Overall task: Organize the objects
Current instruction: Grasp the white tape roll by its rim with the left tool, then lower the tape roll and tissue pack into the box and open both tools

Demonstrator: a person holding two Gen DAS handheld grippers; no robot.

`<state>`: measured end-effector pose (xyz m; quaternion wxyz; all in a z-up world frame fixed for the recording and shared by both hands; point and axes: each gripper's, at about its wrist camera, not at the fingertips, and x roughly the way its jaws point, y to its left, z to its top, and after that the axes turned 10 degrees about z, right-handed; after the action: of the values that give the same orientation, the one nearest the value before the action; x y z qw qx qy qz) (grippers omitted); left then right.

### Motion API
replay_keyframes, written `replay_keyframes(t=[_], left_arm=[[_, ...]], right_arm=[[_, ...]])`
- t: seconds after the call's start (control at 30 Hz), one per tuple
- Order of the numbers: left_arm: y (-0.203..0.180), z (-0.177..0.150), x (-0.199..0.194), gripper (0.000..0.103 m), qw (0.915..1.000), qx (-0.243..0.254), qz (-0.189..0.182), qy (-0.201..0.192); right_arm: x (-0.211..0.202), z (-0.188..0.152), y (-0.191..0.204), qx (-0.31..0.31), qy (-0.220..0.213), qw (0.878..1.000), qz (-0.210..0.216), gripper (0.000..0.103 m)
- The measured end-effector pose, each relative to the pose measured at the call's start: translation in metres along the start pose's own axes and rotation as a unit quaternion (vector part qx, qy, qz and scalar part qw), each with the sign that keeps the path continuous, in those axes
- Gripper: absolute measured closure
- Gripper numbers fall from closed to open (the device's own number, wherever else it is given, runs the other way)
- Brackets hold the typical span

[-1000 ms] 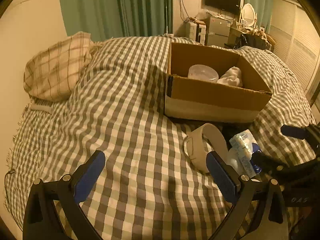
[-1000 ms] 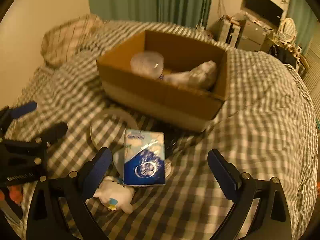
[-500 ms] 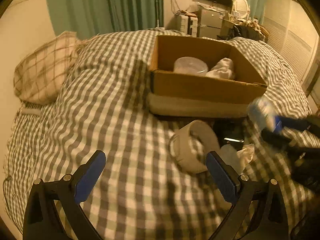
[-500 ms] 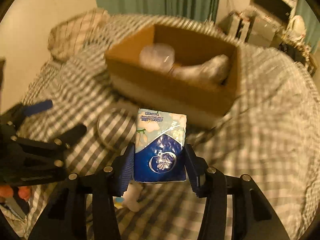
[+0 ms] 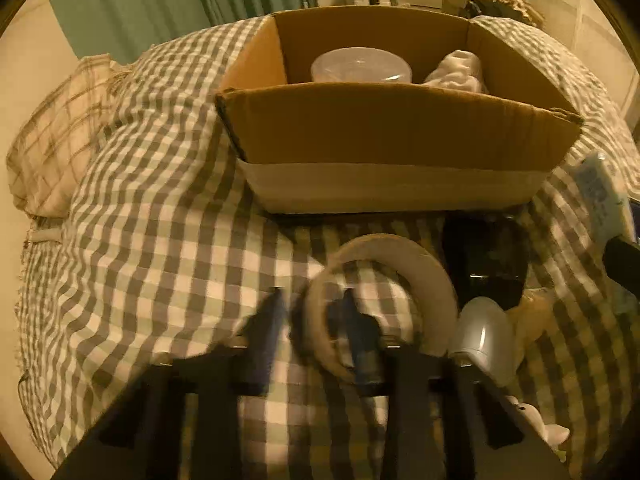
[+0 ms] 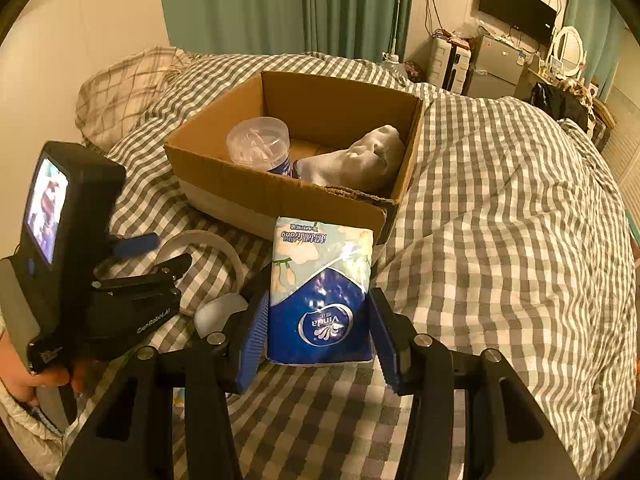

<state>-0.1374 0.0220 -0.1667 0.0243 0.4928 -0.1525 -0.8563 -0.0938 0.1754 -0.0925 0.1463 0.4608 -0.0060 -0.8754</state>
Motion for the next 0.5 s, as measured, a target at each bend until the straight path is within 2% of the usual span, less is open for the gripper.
replay_keyframes(t=[0.1,0.37,0.5], left_arm=[[0.004,-0.003,-0.008,0.098,0.9999,-0.008,0.007,-0.013],[0.034,-0.006,-0.054,0.098,0.9968,-0.050,0.005,-0.062],[0.039,0.016,-0.084,0.098,0.9944,-0.048,0.003,-0.095]], right_arm=[[-0.003,-0.001,-0.001,0.000,-0.004,1.000,-0.004,0.055],[-0.030,-0.003,0.006,-0.007,-0.037,0.999,-0.017,0.055],[-0.049,0.008,0.013,-0.019,-0.055,0.998,-0.014,0.055]])
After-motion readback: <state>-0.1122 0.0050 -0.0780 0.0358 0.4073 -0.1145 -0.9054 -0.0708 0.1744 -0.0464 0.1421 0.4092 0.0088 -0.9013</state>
